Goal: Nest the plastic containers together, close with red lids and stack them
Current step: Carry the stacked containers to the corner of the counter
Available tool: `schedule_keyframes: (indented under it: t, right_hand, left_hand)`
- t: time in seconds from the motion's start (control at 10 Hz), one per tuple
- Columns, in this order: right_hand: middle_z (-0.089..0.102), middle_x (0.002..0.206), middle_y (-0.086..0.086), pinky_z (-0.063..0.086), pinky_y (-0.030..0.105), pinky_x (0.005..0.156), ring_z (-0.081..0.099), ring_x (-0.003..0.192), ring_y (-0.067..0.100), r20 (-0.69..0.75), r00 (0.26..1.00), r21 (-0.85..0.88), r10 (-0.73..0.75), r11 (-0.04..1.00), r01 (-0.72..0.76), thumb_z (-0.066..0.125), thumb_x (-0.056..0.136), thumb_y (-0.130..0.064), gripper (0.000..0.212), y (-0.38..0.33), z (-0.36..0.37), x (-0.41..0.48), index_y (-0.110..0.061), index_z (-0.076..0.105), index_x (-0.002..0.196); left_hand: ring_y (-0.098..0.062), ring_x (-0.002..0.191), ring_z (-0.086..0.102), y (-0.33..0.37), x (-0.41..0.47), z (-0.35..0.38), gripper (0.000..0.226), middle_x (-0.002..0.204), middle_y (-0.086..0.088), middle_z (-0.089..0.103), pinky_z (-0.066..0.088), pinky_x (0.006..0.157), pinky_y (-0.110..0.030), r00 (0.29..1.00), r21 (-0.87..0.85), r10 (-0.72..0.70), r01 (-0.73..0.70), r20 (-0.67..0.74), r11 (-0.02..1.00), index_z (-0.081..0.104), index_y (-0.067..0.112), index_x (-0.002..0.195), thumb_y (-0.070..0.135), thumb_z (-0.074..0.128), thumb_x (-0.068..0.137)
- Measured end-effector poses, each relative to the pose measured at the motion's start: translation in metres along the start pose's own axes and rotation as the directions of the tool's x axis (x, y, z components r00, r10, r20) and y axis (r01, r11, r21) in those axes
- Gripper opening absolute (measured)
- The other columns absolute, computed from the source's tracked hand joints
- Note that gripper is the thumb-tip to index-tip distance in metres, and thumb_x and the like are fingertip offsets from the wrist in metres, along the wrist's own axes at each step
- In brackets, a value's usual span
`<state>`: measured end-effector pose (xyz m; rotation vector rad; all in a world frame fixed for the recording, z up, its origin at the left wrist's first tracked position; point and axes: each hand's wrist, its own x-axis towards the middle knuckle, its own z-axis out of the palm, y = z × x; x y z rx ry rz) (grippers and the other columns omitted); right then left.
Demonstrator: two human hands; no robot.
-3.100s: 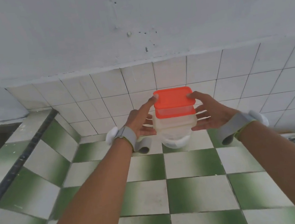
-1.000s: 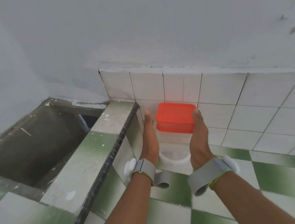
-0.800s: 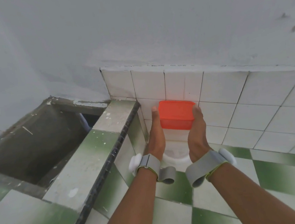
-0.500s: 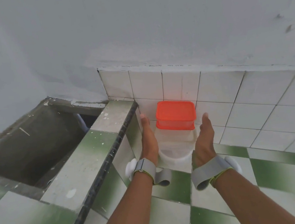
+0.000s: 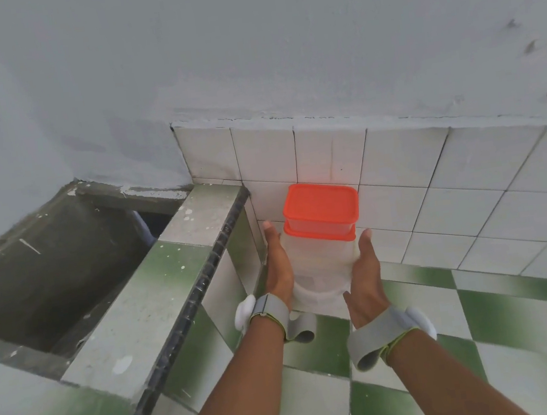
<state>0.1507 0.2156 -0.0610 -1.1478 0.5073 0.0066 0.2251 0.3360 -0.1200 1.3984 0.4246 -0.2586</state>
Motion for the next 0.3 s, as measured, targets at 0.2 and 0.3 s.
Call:
schedule_keyframes:
  t: [0.2,0.3]
  right_hand:
    - [0.022,0.163,-0.008,0.014,0.047,0.123,0.020,0.151,0.017,-0.104,0.975,-0.075,-0.197,0.979,0.190,0.023,0.086,-0.079,0.086,-0.018,-0.006,-0.040,-0.029,0.021,0.156]
    - [0.053,0.143,-0.005,0.039,0.051,0.109,0.052,0.129,0.020,-0.042,0.905,-0.065,-0.423,0.905,0.420,0.023,0.097,-0.064,0.061,-0.052,-0.015,-0.087,-0.028,0.049,0.139]
  left_hand:
    - [-0.017,0.147,0.036,0.025,-0.070,0.002,0.090,0.164,0.001,0.037,0.021,0.122,-0.037,0.981,-0.071,0.139,-0.150,-0.136,0.986,0.029,0.032,0.160,0.086,0.018,0.088]
    - [-0.013,0.145,0.041,0.012,-0.118,-0.005,0.077,0.159,0.002,0.046,0.026,0.117,-0.035,0.930,-0.087,0.293,-0.319,-0.222,0.944,0.042,0.027,0.153,0.074,0.025,0.095]
